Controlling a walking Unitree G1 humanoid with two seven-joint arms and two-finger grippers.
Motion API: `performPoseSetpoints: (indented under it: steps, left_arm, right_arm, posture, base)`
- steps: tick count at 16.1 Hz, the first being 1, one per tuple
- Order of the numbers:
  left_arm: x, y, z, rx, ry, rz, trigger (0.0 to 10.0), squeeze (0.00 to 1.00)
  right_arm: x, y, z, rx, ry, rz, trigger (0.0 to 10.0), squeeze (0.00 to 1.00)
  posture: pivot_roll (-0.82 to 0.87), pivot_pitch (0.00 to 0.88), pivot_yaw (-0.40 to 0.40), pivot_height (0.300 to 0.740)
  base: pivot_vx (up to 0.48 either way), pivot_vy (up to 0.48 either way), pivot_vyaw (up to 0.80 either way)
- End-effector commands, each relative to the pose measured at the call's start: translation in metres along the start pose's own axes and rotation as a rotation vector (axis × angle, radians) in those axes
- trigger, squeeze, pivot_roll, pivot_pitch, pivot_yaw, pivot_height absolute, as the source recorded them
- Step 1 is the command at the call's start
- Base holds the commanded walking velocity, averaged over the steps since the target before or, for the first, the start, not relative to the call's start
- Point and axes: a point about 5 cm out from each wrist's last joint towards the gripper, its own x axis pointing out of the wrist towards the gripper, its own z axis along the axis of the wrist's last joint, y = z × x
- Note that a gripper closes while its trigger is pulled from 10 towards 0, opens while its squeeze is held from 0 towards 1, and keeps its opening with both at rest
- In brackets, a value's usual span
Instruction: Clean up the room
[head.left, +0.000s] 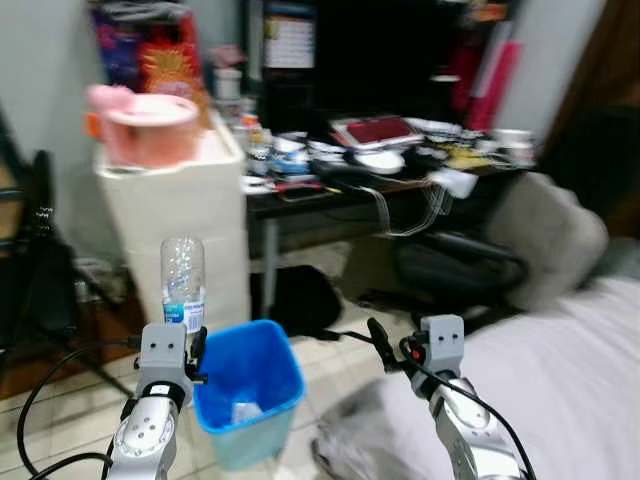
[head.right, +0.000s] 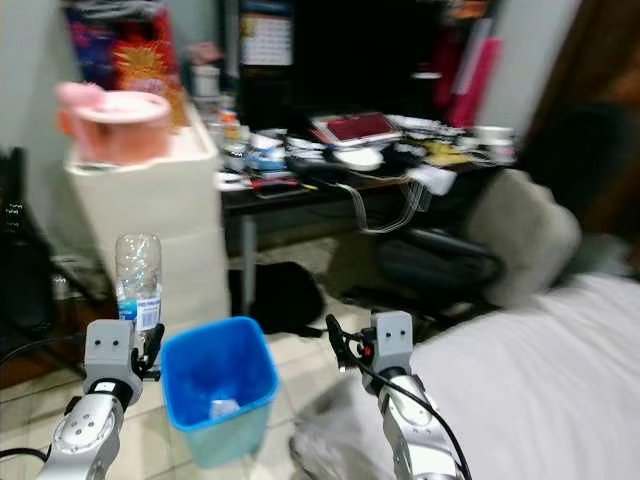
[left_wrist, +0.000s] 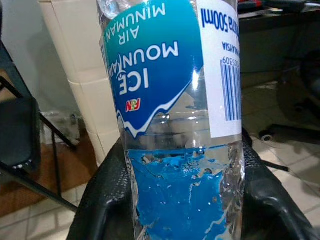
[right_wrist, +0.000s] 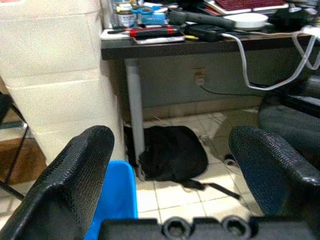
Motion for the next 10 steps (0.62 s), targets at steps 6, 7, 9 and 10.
performPoseSetpoints:
  steps: [6,7,9,10]
  left_arm:
    - [0.013,-0.011,0.003,0.0,-0.005,-0.069,10.0,0.0]
    - [0.016,-0.012,0.002,0.004,-0.002,-0.082,10.0,0.0]
    - [0.019,-0.013,0.002,0.01,0.002,-0.094,10.0,0.0]
    - [0.027,-0.015,0.004,0.052,-0.007,-0.127,10.0,0.0]
  right_arm:
    - [-0.005,-0.011,-0.006,-0.012,0.026,-0.031,10.0,0.0]
    - [-0.005,-0.011,-0.006,-0.013,0.027,-0.029,10.0,0.0]
    - [-0.005,-0.01,-0.006,-0.014,0.028,-0.027,10.0,0.0]
    - [-0.006,-0.01,-0.007,-0.017,0.03,-0.024,10.0,0.0]
  posture:
    - [0.12,0.0,-0.098,0.74]
    - [0.12,0.0,-0.098,0.74]
    - [0.12,0.0,-0.099,0.74]
    - [0.11,0.0,-0.098,0.74]
  base:
    - [0.48,0.0,0.0]
    - [0.48,0.0,0.0]
    - [0.48,0.0,0.0]
    - [0.326,0.0,0.0]
